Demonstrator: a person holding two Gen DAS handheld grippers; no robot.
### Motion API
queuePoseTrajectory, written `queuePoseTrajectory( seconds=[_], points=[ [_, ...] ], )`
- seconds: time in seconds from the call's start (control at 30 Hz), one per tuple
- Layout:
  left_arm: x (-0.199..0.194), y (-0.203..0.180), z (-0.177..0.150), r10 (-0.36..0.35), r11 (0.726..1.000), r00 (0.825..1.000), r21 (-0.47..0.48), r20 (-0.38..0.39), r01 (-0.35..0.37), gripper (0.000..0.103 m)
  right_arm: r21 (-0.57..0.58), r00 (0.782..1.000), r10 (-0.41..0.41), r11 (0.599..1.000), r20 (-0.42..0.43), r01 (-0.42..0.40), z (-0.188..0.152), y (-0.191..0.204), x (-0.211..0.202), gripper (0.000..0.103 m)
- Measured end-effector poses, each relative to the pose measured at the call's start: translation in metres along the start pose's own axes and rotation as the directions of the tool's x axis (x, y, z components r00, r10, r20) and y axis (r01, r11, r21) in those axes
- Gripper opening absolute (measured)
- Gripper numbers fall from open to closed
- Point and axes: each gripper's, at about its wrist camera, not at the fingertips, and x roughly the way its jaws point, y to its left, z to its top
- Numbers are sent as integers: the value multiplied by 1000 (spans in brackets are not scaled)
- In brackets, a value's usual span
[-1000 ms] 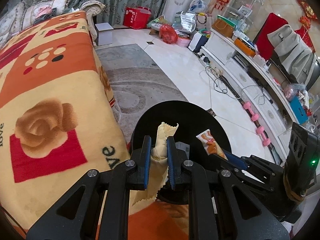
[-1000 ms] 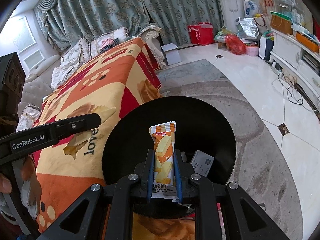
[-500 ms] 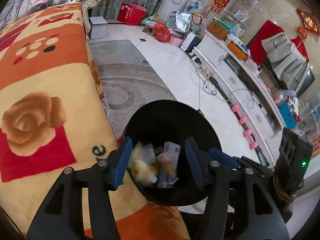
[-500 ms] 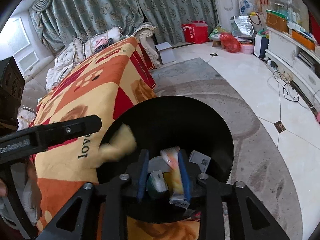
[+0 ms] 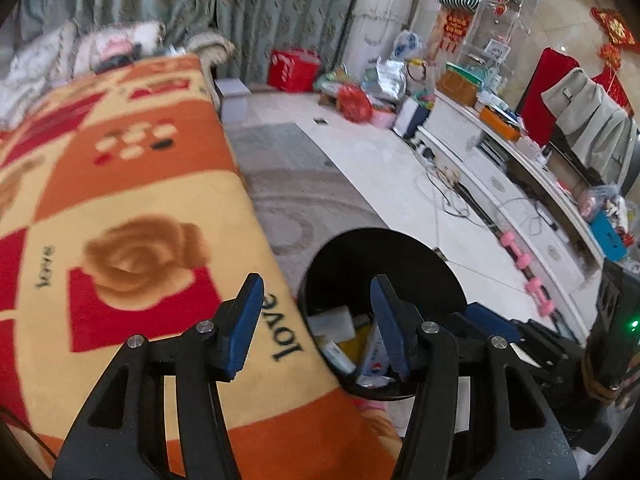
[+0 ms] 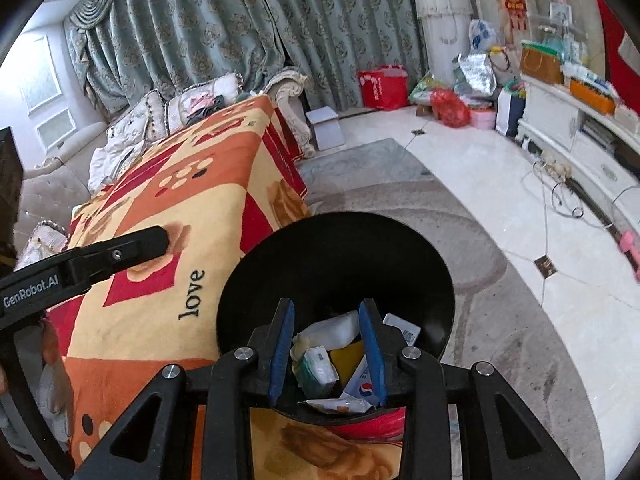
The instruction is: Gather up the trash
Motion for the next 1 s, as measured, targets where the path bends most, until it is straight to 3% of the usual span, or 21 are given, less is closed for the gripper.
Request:
queuePoseTrajectory(
  seconds=[0.47, 1.0],
  points=[
    [-55, 7, -11, 42, 999, 992, 23, 115, -45, 54, -40, 990, -45, 998, 134, 50, 14, 31, -48, 33],
    [-81, 18, -13, 66, 997, 978, 17, 199, -71, 54, -70, 980, -49, 996, 194, 63, 20, 52, -65, 34]
  ],
)
